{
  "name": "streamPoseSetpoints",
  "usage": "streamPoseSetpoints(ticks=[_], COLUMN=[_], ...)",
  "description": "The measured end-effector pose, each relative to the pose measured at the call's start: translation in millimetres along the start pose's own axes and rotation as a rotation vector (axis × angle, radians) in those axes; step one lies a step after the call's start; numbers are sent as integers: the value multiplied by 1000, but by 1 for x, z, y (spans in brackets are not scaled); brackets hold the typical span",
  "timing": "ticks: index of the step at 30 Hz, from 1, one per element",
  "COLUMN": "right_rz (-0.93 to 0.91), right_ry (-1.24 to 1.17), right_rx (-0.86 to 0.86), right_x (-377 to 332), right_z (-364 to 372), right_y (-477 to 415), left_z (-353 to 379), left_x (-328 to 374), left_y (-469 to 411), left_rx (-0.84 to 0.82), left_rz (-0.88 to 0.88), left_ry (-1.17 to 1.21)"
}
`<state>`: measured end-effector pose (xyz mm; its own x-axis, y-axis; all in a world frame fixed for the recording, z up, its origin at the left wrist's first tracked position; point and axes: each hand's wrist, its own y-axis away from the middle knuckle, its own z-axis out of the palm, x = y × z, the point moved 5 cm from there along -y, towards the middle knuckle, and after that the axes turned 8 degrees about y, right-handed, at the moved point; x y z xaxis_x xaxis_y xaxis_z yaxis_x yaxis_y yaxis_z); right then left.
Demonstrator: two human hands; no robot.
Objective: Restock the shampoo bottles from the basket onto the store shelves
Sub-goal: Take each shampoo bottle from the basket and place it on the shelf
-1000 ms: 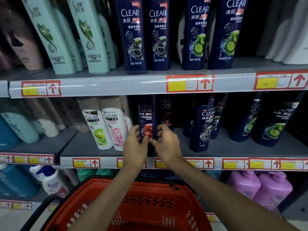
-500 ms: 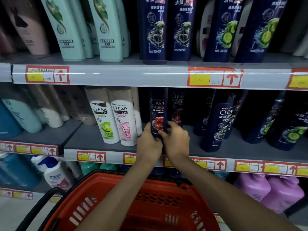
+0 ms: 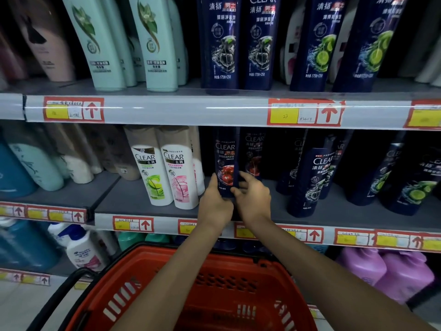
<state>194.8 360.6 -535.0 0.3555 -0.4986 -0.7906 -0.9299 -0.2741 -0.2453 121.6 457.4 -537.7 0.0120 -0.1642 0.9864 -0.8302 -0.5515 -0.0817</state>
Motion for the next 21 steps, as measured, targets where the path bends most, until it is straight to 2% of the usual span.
streamPoseSetpoints(ticks=[4, 10, 17, 21], right_rz=[24, -31, -151, -190], right_ry=[-45, 61, 159, 199], right_rx=[-63, -113, -160, -120], right_x=[1, 6, 4, 8], right_z=[-3, -26, -87, -126], right_y=[5, 21, 57, 73], left_z=[-2, -2, -1, 13], left_x=[-3, 10, 35, 47], left_y=[2, 26, 79, 98], left_rx=[-26, -49, -92, -103], left_rz=[-23, 33, 119, 184], left_ry=[-13, -111, -375, -521])
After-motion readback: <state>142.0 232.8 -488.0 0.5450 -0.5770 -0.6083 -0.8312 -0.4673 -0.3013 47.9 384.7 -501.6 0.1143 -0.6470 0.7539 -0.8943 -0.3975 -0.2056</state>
